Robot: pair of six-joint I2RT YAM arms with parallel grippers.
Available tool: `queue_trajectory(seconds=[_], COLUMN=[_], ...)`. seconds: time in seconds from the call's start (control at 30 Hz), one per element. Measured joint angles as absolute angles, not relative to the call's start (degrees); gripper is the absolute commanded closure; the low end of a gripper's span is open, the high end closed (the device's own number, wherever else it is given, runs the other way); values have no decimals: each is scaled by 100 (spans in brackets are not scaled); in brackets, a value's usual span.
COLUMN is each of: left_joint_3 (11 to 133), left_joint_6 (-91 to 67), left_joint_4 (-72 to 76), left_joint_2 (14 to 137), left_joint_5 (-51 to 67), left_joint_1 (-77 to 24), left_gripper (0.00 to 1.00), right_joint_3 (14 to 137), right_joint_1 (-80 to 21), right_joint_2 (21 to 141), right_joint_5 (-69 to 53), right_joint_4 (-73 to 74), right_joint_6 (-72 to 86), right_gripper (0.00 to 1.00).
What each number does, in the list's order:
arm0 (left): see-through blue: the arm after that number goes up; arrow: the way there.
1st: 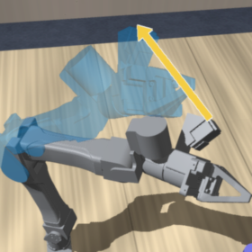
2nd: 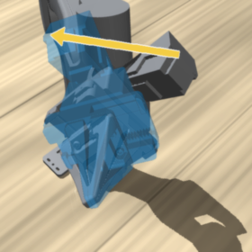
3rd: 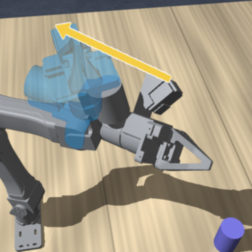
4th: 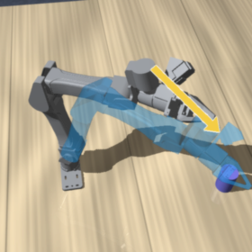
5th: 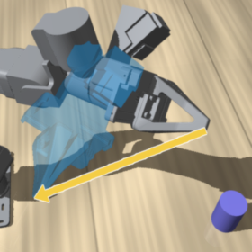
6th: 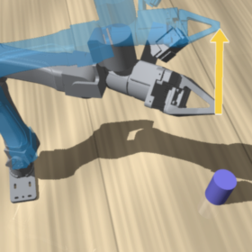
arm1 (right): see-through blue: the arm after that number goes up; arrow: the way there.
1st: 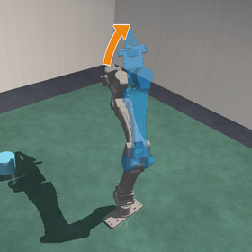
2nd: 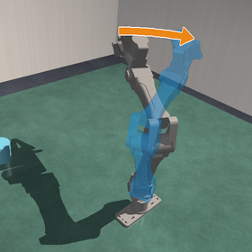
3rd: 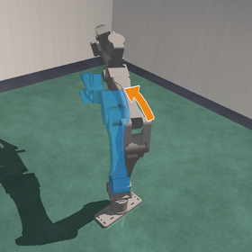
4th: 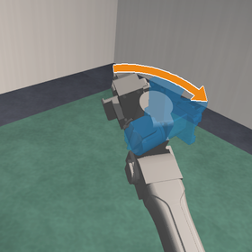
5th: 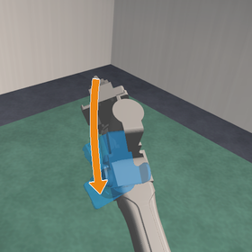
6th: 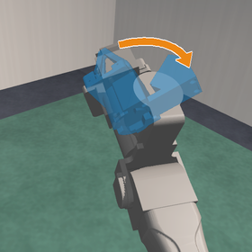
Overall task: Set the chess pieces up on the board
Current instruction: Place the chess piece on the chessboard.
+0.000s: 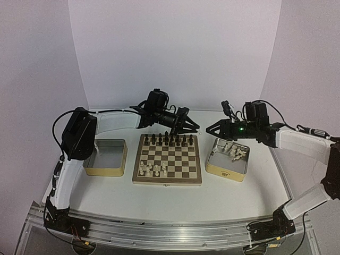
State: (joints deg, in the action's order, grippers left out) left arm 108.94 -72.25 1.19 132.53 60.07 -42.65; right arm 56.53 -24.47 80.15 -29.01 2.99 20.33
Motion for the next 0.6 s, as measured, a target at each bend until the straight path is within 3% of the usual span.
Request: queue_trajectory(seconds=[0.2,0.6], left_joint_3=[10697,10363], left_joint_6=[-7656,-8242], left_joint_4=[645,1405], left_joint_2=[12990,12935], left_joint_5=[6023,6064], left_joint_1=[-4193,-4189], left_gripper=[100,100], right_joint_3=[4690,4211], right_joint_1=[-2447,-2447], right_joint_2=[7948,8216], right_joint_5=[-2816,-2958], right_joint_4=[-1202,-3644], right_joint_6=[3217,4819], right_gripper=[61,60])
